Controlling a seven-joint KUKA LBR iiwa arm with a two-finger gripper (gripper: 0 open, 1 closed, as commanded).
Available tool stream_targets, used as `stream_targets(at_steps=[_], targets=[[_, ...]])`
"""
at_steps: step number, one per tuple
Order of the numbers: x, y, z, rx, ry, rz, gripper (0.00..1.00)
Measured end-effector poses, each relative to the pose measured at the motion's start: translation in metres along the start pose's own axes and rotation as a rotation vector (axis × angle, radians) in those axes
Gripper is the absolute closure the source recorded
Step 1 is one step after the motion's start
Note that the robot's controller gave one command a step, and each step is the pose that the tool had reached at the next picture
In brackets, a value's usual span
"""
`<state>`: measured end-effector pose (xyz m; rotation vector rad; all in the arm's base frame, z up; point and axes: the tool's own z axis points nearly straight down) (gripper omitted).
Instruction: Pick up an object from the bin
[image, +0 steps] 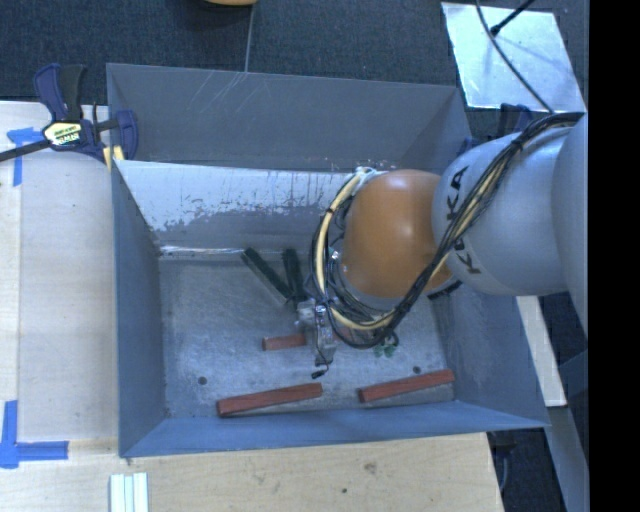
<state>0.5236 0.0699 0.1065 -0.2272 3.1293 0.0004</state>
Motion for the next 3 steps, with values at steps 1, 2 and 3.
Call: stream_targets(at_steps=[1, 2, 3], targets=[[0.002, 0.0, -0.011, 0.0, 0.008, 0.0, 1.0], [0.002, 0.0, -0.034, 0.0, 0.009, 0.0, 1.0], [0.0, 0.0, -0.053, 0.0, 0.004, 0.001, 1.0]])
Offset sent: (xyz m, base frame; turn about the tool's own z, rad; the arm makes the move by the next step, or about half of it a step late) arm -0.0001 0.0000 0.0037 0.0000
